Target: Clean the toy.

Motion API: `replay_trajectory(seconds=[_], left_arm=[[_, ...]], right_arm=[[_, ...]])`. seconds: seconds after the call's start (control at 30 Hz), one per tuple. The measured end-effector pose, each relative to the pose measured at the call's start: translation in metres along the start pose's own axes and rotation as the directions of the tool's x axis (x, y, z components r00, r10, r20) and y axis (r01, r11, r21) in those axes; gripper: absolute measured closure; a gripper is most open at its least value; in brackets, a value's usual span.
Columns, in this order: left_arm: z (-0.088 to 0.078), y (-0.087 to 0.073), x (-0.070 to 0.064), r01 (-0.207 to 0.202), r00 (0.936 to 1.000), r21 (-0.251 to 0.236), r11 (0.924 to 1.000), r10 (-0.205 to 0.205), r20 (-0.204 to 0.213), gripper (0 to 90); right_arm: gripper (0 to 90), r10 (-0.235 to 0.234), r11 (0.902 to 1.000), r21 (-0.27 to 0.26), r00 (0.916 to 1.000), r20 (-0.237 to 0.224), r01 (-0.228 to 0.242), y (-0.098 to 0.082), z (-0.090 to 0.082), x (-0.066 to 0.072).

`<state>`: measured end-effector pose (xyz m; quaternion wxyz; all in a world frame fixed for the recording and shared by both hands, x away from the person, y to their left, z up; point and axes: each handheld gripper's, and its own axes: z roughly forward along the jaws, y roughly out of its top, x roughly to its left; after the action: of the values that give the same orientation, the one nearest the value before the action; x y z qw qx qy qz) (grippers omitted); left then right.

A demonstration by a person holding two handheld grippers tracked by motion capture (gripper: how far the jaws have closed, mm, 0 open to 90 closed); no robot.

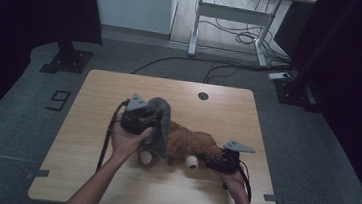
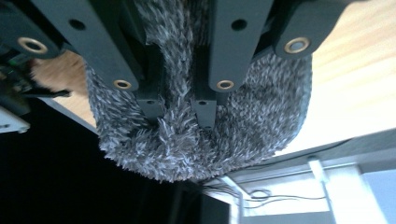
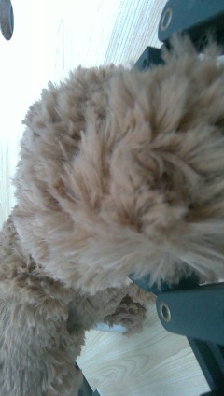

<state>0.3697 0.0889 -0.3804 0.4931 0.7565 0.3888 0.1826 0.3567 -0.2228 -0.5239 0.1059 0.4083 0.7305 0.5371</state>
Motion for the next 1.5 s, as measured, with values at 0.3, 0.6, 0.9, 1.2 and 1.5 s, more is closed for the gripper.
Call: replay_trajectory(seconds=[0.3,0.6,0.9,1.2,1.5], left_arm=[[0.076,-0.011,-0.052,-0.088,0.9912,0.158,0.9835,0.071,0.112,78.6],[0.088,-0.034,-0.044,-0.027,0.9926,0.209,0.9777,0.001,0.121,78.5],[0.064,-0.043,-0.016,0.019,0.9962,0.207,0.9782,-0.036,0.079,78.8],[0.037,-0.018,-0.011,-0.008,0.9981,0.139,0.9903,0.000,0.061,78.7],[0.079,0.008,-0.078,-0.092,0.9810,0.148,0.9847,0.065,0.183,78.3]], right_arm=[[30.0,0.000,1.0000,-0.005,1.0000,0.000,0.000,-0.001,0.000,0.000],[29.9,-0.012,0.9999,-0.002,0.9999,0.003,0.012,-0.001,0.000,0.000],[29.8,-0.013,0.9999,-0.002,0.9999,-0.005,0.013,-0.002,0.000,0.000],[29.8,-0.001,1.0000,-0.005,1.0000,-0.009,0.001,-0.001,0.000,-0.002],[29.7,-0.003,1.0000,-0.003,1.0000,-0.008,0.003,-0.002,0.000,-0.001]])
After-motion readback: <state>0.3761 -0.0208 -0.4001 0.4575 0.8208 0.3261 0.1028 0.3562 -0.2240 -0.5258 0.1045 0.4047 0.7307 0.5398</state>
